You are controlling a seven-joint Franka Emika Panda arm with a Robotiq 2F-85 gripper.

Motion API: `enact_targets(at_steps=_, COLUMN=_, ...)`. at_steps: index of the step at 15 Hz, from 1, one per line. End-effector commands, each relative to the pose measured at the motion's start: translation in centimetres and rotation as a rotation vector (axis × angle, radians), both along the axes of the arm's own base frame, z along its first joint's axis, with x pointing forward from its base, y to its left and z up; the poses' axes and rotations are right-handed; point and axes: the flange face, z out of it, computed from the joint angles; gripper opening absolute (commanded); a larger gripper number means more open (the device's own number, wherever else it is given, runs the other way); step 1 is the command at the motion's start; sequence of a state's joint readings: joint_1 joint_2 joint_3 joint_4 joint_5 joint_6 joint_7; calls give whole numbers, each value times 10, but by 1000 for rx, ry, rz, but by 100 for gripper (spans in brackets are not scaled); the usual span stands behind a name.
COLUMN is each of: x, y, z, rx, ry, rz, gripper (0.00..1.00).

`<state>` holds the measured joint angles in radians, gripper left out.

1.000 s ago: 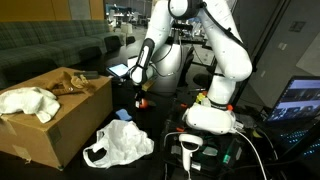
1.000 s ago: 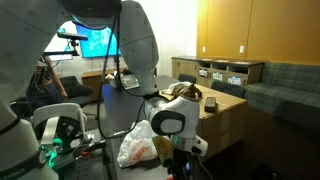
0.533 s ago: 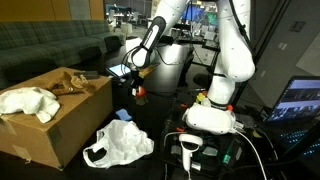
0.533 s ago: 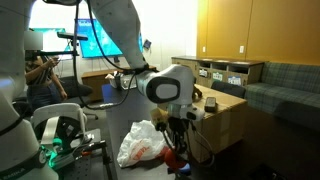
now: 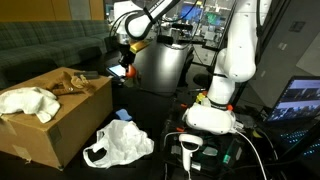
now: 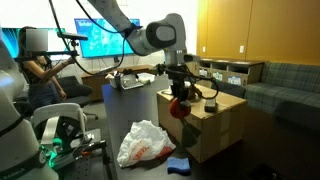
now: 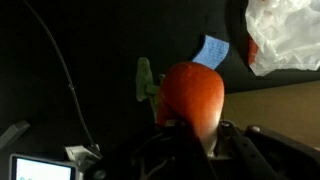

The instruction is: Pick up all the objects on the table and put them on the box, then pick up all the object on the box and put them on the table

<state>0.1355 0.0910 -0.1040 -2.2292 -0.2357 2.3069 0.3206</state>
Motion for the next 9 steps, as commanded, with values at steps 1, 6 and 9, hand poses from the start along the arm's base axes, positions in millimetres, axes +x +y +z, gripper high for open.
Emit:
enact_targets(at_steps=1, x=28, y=43, z=59, rx=-21, ry=-52, rz=55, gripper=5)
enact_targets(at_steps=6, x=65, y=93, z=103, rx=-18, ry=-133, rz=110, gripper=5)
enact_targets(at_steps=9, x=87, y=115, z=113, rx=-14, ry=-168, rz=149, gripper=5)
